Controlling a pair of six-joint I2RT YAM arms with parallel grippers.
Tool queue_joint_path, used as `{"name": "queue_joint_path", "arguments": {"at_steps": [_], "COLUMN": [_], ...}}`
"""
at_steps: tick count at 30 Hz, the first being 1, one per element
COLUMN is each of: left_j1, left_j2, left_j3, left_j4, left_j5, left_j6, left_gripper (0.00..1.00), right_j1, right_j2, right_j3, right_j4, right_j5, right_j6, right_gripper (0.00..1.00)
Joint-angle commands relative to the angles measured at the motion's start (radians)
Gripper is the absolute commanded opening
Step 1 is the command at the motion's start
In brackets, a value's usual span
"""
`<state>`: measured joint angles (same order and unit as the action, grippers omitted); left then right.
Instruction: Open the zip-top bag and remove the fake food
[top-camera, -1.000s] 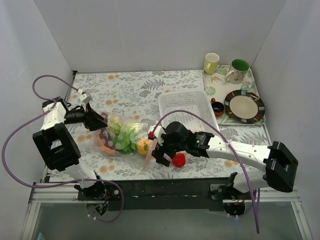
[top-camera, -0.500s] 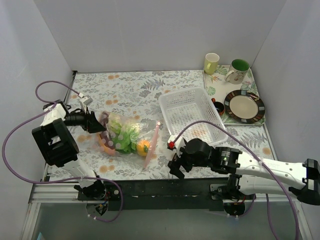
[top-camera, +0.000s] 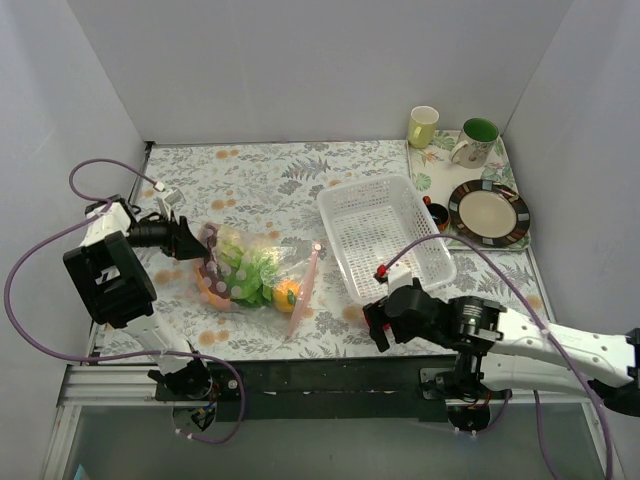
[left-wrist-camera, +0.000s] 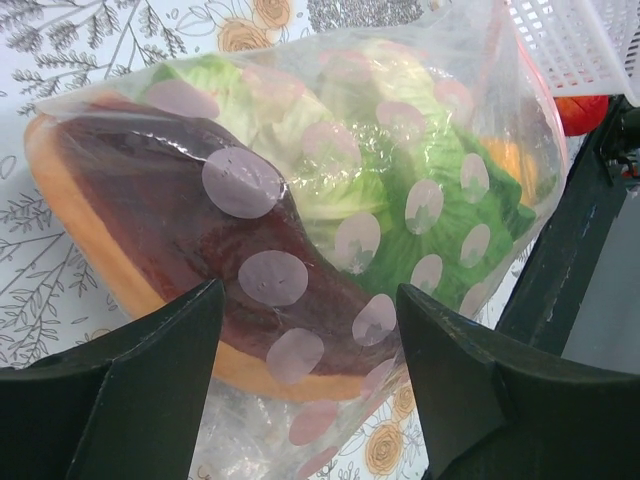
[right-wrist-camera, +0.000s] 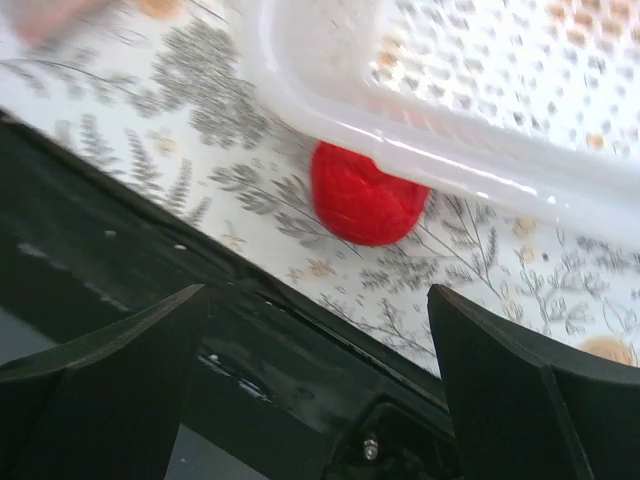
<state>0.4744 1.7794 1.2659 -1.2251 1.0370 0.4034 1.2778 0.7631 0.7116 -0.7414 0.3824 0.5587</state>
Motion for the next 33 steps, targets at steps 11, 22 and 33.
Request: {"name": "queue_joint_path", "arguments": {"at_steps": [11, 22, 33], "left_j1": [0.0, 0.038, 0.053], "left_j2": [0.008, 0.023, 0.014], "left_j3": [0.066, 0.113, -0.031], "left_j4": [-0.025, 0.049, 0.088], "left_j5": [0.038, -0.156, -0.184], "left_j6": [-0.005, -0.095, -0.055], "left_gripper": [0.69, 0.88, 0.87], "right_j1": [-0.006, -0.075, -0.084], "right_j2": [0.409, 0.298, 0.354], "right_j3": [0.048, -0.101, -0.155], "right_j4": [0.011, 0.284, 0.384], "right_j5": [0.271, 0.174, 0.15], "right_j6": [0.17, 0.049, 0.056], "right_gripper": [0.98, 0.98, 0.98]}}
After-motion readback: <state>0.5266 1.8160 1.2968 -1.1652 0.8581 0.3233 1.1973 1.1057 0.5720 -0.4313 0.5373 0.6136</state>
